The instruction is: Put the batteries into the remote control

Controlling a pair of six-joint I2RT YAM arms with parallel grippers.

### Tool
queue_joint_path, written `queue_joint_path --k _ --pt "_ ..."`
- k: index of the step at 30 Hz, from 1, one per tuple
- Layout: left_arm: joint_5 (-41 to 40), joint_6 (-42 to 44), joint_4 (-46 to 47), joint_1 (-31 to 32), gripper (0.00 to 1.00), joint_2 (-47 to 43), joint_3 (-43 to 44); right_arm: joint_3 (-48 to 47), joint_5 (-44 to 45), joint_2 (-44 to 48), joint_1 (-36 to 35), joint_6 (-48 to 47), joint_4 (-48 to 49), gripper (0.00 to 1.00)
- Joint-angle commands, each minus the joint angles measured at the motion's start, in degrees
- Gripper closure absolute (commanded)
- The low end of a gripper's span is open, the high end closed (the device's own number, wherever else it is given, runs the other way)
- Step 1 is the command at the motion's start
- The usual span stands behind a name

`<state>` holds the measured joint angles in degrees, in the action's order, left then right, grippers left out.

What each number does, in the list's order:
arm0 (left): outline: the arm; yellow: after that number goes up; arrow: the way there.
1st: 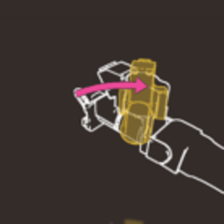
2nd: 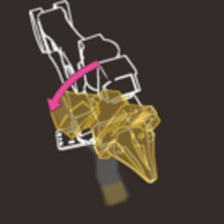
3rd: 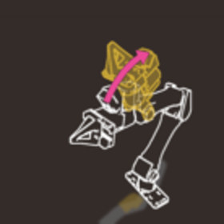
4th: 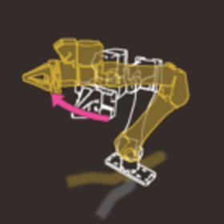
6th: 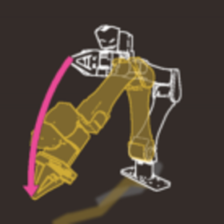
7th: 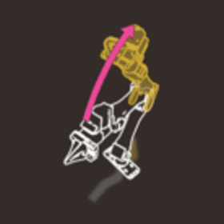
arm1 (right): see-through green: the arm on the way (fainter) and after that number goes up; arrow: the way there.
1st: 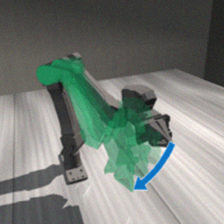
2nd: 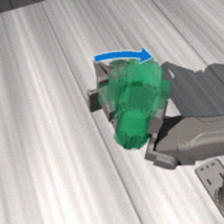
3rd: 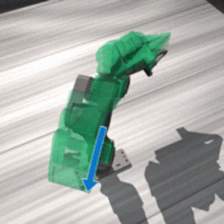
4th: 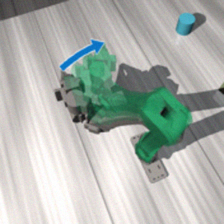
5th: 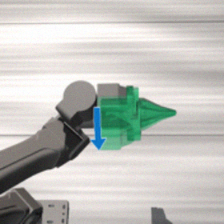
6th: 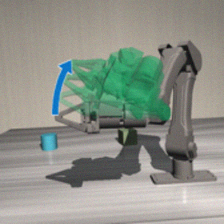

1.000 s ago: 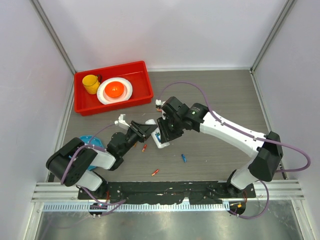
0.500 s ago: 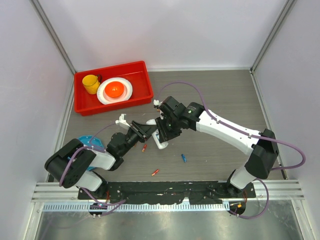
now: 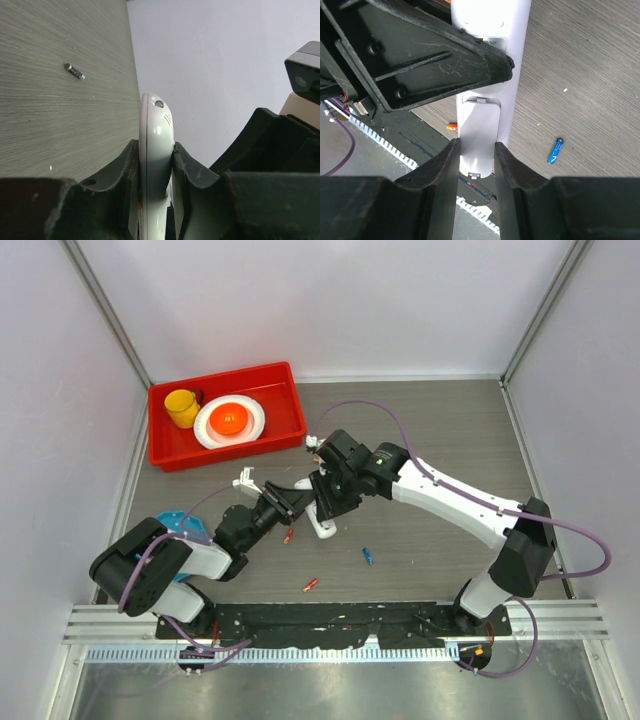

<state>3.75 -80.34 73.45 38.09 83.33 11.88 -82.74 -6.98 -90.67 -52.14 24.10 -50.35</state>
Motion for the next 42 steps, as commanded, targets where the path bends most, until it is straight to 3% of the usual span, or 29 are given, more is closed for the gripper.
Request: queue_joint_path --k 1,35,42 --pt "0.7 0.7 15.1 0.2 1.0 -1.2 1.9 -1.6 0.1 -0.7 -0.3 -0.6 1.6 0.99" --pt "1.9 0.4 15.1 2.4 1.0 -2.6 2.8 -1.4 5.1 -3.9 -0.4 -0.1 1.9 0.99" --pt "1.8 0.4 15.2 2.7 1.0 -2.6 2.8 -1.5 5.0 -3.8 -0.4 0.2 2.3 0.91"
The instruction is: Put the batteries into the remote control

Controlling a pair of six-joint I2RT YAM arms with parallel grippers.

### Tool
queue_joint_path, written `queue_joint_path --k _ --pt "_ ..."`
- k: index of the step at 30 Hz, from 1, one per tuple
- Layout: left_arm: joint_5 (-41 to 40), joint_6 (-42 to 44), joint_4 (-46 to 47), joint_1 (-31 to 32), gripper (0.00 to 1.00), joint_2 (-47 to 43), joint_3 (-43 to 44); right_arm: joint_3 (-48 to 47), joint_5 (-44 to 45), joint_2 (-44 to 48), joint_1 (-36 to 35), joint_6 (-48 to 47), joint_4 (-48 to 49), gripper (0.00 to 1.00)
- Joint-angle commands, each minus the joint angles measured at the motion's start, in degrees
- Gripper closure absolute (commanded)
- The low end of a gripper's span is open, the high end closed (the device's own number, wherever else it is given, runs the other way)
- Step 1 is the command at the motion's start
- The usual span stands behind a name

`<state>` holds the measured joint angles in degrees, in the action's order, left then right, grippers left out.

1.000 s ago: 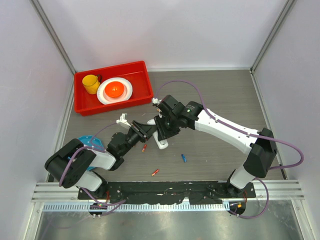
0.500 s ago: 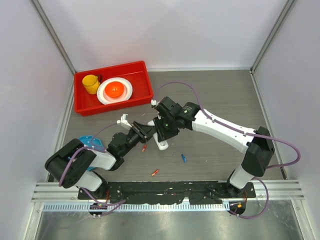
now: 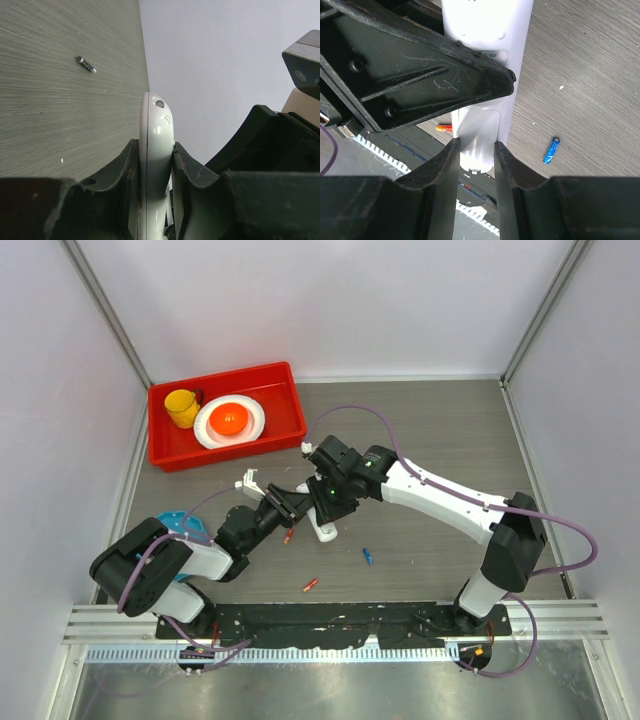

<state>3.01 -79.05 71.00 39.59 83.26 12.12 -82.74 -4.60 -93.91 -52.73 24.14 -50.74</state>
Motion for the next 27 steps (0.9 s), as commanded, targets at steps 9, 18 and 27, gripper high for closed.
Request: queue_joint_path --k 9,18,27 --pt "2.2 -0.6 17.6 1.2 1.0 -2.1 2.4 -1.4 2.2 -0.2 0.2 0.6 2.7 0.8" --pt "2.3 -0.4 17.6 1.2 1.0 -2.0 2.5 -1.5 2.8 0.1 0.2 0.9 2.6 0.69" --pt "2.3 -0.3 17.6 1.2 1.0 -1.4 2.5 -1.3 3.2 1.0 0.2 1.4 2.7 0.58"
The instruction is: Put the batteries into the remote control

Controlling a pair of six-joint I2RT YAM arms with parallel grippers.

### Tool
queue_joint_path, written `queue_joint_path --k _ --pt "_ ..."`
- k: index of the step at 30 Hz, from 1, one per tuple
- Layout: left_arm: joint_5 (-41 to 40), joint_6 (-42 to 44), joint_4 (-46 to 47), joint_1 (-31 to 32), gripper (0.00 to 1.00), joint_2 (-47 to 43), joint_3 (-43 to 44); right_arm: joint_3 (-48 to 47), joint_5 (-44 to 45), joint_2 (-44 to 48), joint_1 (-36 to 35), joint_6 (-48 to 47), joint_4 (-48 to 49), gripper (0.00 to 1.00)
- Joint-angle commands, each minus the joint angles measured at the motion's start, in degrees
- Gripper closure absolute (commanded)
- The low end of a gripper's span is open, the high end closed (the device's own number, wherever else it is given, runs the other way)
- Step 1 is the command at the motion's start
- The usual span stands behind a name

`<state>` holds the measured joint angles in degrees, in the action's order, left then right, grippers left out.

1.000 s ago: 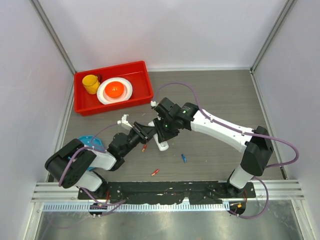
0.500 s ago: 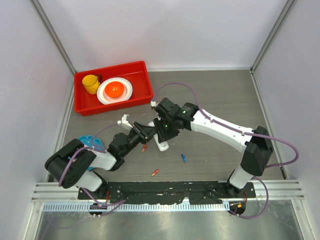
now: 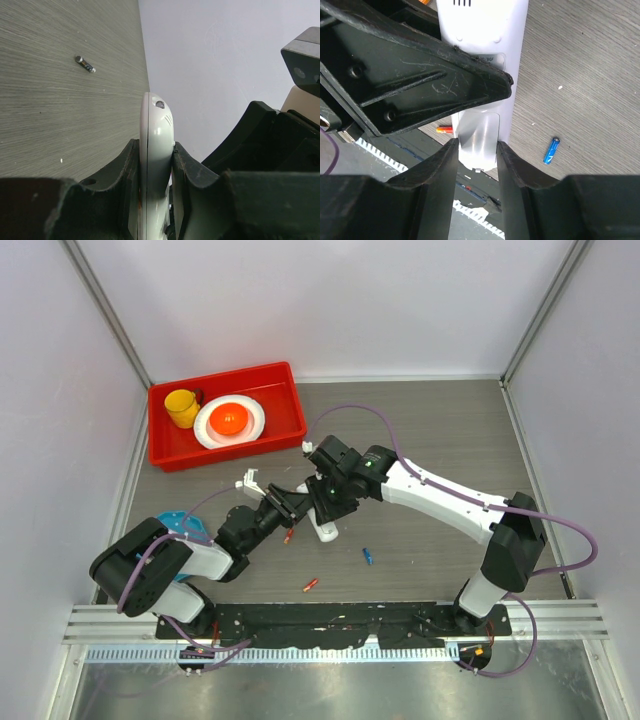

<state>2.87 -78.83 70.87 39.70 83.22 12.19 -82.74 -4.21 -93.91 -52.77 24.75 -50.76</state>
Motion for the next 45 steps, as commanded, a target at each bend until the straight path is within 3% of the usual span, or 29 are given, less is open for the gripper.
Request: queue_joint_path --k 1,9,17,22,25,29,35,39,45 --pt "2.2 -0.5 17.7 1.1 1.0 -1.3 2.4 -1.2 2.7 1.0 0.2 0.8 2.6 0.56" --pt "2.0 -0.3 17.7 1.1 1.0 -1.2 2.2 -1.3 2.5 1.4 0.3 1.3 2.8 0.53" --pt "1.8 -0.3 17.8 1.1 1.0 -0.8 2.1 -4.1 3.7 3.6 0.3 2.1 2.4 0.41" --pt "1.1 -0.4 17.7 1.1 1.0 -0.4 2.1 -4.8 4.0 8.8 0.7 2.0 2.2 0.37" --pt "0.2 -0.4 17.7 1.1 1.0 -0.6 2.0 -0.2 6.6 14.4 1.4 2.9 5.6 0.36" --pt "1.1 -1.7 17.7 0.7 1.0 -1.0 2.1 19.0 6.6 24.8 2.8 6.4 23.4 0.36" --pt "8.1 -3.7 17.7 -0.9 1.0 -3.1 3.8 38.5 -9.0 36.2 6.9 12.9 48.1 0.32" --pt "13.4 -4.3 17.7 -1.3 1.0 -3.4 5.3 43.4 -16.0 38.7 11.0 16.7 55.3 0.27" --pt "15.8 -5.5 17.7 -1.3 1.0 -1.4 7.0 49.1 -22.9 39.8 13.2 21.1 65.2 0.27"
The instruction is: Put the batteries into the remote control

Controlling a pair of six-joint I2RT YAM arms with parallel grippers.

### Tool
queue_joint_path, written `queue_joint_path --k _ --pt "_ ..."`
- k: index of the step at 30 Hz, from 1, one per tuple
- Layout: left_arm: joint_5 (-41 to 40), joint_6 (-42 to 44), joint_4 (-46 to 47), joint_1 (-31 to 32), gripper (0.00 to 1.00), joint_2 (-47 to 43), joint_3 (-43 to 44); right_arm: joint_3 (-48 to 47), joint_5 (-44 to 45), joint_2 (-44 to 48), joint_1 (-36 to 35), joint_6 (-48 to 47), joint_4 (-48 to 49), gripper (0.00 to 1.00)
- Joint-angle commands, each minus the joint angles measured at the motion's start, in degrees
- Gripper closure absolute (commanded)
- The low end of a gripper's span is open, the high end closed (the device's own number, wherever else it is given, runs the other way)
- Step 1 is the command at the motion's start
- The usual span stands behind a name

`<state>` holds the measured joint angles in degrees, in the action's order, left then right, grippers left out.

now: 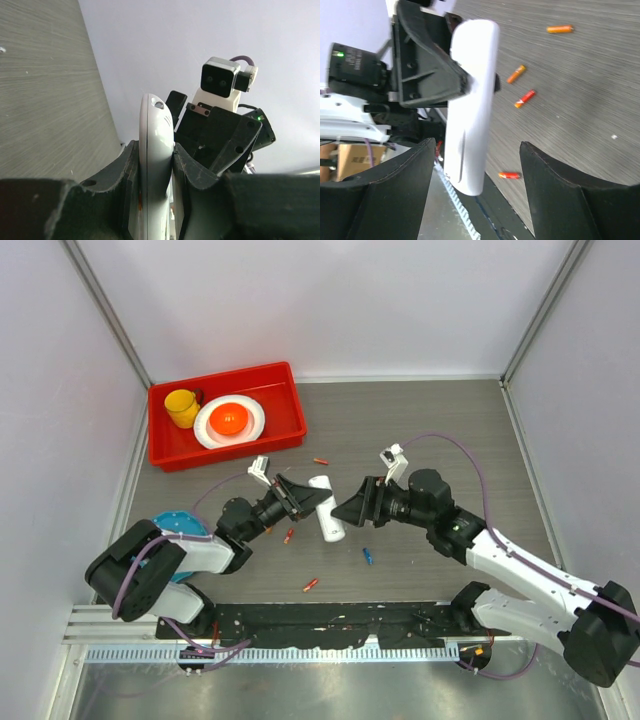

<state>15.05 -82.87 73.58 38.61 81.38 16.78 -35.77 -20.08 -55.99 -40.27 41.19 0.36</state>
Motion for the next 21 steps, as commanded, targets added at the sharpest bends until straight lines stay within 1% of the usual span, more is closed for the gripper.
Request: queue_joint_path --k 1,6,9,13,17,20,21 --pt "3.8 -1.6 15.0 -0.2 1.0 0.4 2.4 2.2 -7.1 1.6 0.7 4.7 14.1 0.26" --pt "4.0 -1.9 15.0 -0.2 1.0 0.8 2.9 2.3 -10.4 -0.9 0.7 4.3 15.3 0.28" --pt "4.1 -2.0 15.0 -0.2 1.0 0.5 3.1 1.4 -12.2 -3.2 0.7 2.4 12.7 0.32" --pt "4.3 -2.2 15.0 -0.2 1.0 0.3 3.4 0.5 -11.8 -4.7 0.7 -0.1 9.2 0.34" --pt "4.5 -2.2 15.0 -0.2 1.0 0.0 3.4 0.4 -12.1 -5.8 0.7 0.1 9.4 0.37" --pt "4.6 -2.2 15.0 -0.2 1.0 0.1 3.3 0.7 -13.0 -6.2 0.7 0.6 10.5 0.4" --pt "4.6 -2.0 15.0 -0.2 1.0 0.0 3.3 0.8 -13.1 -6.5 0.7 0.9 10.7 0.45"
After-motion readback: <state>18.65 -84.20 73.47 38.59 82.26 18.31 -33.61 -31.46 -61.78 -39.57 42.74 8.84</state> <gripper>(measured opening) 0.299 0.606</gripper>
